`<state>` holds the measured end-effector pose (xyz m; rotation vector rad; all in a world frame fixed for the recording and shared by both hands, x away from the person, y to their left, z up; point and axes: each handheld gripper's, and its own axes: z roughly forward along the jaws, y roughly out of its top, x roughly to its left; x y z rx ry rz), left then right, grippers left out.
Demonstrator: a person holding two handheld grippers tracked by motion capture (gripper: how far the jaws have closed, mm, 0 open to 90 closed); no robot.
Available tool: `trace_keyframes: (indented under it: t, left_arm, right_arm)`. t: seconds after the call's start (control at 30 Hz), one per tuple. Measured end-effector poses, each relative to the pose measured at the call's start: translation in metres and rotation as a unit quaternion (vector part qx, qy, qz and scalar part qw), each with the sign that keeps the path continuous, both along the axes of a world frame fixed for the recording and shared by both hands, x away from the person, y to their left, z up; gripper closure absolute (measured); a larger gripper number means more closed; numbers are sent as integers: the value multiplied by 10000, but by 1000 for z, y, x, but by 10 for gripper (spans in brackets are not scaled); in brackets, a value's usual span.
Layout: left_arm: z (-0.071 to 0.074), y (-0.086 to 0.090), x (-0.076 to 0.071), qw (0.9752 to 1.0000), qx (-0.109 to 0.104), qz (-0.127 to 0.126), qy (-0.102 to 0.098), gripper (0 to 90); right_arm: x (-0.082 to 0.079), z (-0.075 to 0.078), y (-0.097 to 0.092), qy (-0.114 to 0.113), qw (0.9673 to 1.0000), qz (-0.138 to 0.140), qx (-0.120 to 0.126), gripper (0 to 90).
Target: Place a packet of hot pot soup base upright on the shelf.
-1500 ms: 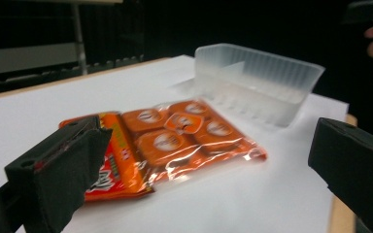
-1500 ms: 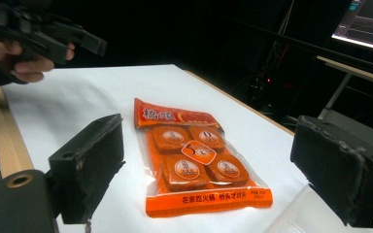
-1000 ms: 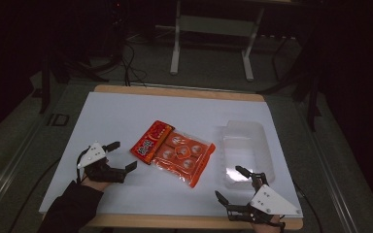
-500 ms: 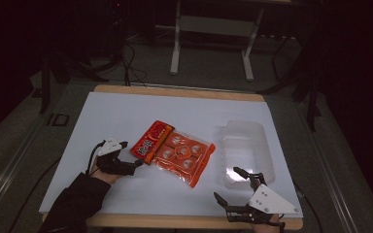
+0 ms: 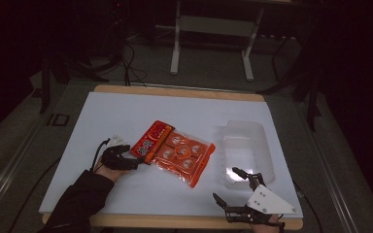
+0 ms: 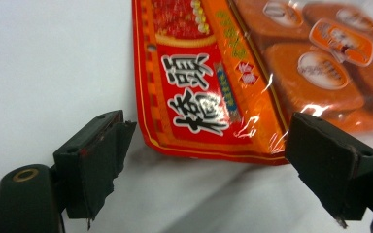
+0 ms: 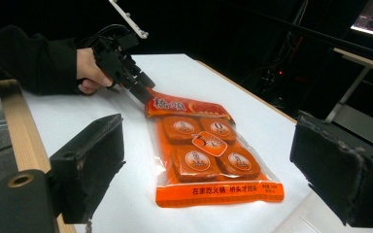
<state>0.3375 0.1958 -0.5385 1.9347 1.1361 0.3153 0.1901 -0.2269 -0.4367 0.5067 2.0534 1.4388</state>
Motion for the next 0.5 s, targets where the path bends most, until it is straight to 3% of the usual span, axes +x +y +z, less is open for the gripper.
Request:
trace_keyframes:
  t: [0.07, 0.23, 0.5]
  left_arm:
    - [-3, -2, 3, 9997, -1, -55, 239, 182]
    - [-3, -5, 5, 9996, -55, -28, 269, 227]
    - [-3, -22, 11, 9997, -102, -40, 217, 425]
  right_arm:
    - [0, 0, 0, -1, 10000, 7, -2, 120]
    - [0, 0, 1, -5, 10000, 17, -9, 120]
    - [0, -1, 1, 13, 10000, 31, -33, 120]
